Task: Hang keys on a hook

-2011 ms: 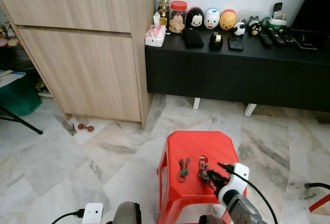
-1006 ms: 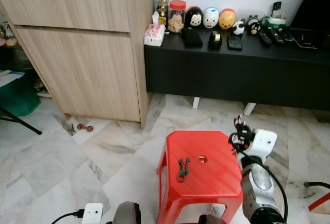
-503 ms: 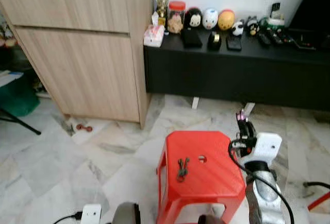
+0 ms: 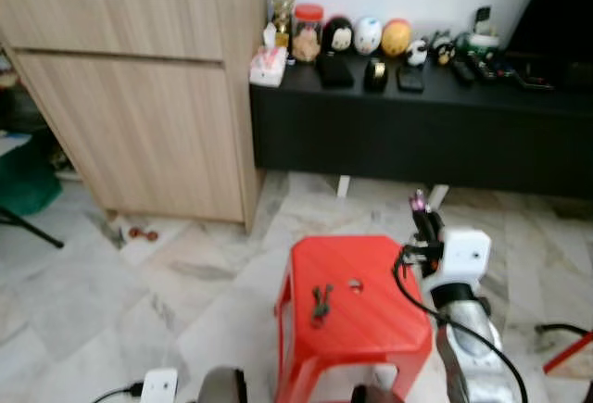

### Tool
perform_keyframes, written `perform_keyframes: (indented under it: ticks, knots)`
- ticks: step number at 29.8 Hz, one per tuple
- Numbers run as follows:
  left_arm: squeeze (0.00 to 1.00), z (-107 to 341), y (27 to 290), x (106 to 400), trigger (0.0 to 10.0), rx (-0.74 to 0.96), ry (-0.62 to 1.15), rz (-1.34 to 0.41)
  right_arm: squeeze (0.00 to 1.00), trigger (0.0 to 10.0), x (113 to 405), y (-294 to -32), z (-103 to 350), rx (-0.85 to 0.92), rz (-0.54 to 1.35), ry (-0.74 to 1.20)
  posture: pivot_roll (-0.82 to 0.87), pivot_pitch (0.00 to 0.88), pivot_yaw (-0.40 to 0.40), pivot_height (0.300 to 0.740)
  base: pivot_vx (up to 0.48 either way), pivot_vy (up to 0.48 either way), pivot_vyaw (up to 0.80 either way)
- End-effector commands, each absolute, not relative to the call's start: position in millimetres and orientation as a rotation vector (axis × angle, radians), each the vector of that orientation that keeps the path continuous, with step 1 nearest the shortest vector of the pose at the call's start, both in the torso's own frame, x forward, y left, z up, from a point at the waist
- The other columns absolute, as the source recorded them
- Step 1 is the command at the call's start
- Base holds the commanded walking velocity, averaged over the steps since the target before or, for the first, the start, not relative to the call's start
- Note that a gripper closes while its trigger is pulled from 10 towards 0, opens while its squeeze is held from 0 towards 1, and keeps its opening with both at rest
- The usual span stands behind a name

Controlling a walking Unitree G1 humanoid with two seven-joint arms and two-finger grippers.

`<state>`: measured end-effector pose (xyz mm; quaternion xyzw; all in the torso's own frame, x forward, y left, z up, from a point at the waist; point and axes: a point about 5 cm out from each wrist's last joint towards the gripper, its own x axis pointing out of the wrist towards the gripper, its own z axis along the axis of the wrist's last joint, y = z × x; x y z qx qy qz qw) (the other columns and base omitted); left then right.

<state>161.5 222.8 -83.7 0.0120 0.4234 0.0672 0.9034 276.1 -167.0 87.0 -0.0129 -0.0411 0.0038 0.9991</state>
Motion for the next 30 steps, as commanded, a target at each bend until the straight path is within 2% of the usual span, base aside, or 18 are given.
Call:
perform_keyframes:
  ticks: [1,30]
  knots:
    - [0.0,-86.0,210.2,162.1,10.0,-0.019,0.874,0.125,0.0,10.0,276.3,-173.5,92.1,-0.028,-0.015,-0.09,0.05,0.0,-0.09,0.614,0.0,0.0,0.0]
    - [0.0,-85.9,210.1,162.6,10.0,-0.044,0.871,0.14,0.0,10.0,280.0,-175.3,90.3,0.029,-0.028,-0.039,0.05,0.0,-0.089,0.614,0.0,0.0,0.0]
